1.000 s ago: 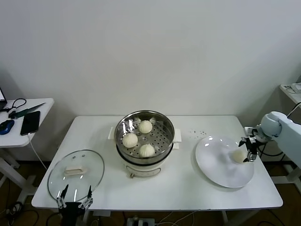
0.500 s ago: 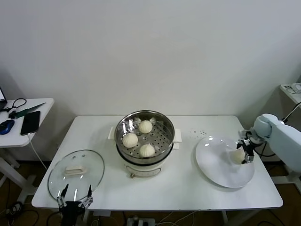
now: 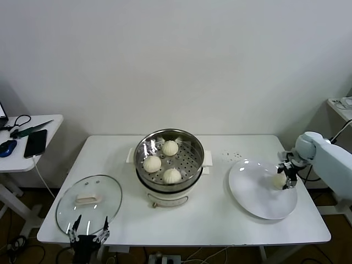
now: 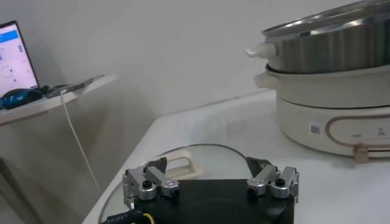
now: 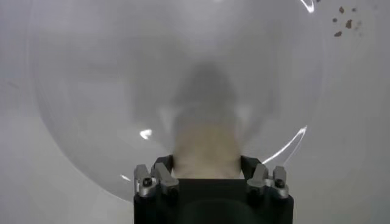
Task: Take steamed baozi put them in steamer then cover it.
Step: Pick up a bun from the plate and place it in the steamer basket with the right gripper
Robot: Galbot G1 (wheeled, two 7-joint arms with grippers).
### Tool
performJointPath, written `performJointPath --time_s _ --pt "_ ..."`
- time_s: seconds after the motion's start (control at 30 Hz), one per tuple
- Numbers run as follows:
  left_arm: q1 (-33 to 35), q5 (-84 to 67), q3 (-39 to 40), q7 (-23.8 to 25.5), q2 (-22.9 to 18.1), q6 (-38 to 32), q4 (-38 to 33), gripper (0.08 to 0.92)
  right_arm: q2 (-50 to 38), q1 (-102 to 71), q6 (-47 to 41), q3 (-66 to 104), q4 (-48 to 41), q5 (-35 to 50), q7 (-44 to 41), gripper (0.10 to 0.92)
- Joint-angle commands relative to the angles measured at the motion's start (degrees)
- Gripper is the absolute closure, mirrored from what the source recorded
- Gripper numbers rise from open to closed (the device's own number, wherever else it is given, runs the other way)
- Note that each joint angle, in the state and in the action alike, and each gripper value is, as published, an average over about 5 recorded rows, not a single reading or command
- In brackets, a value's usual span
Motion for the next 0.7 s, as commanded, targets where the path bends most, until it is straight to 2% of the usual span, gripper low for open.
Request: performJointPath --time_s 0.03,0.17,0.37,0.57,0.7 --pt "0.0 0.0 0.9 0.1 0.2 -0.2 0.2 0.177 -0.8 8.8 -4.4 -8.2 4.5 13.8 0.0 0.313" --pt "-0.3 -0.1 2.3 0.1 0.2 -0.4 0.2 0.177 0.0 21.4 -8.3 -20.2 9.2 24.6 0.4 0.313" --pt "-1.0 -0.1 4.0 0.3 0.6 -0.5 -0.4 0.177 6.2 39.8 -12.3 -37.0 13.6 41.3 1.5 0.313" --pt "-2.4 0.6 5.7 0.5 0.6 -0.2 -1.1 0.177 14.0 50.0 -15.0 -47.4 16.8 56.6 2.9 0.313" --pt "-3.0 0.6 6.4 0.5 0.8 -0.3 -1.0 0.177 19.6 53.3 -16.0 -51.8 17.6 63.4 3.9 0.313"
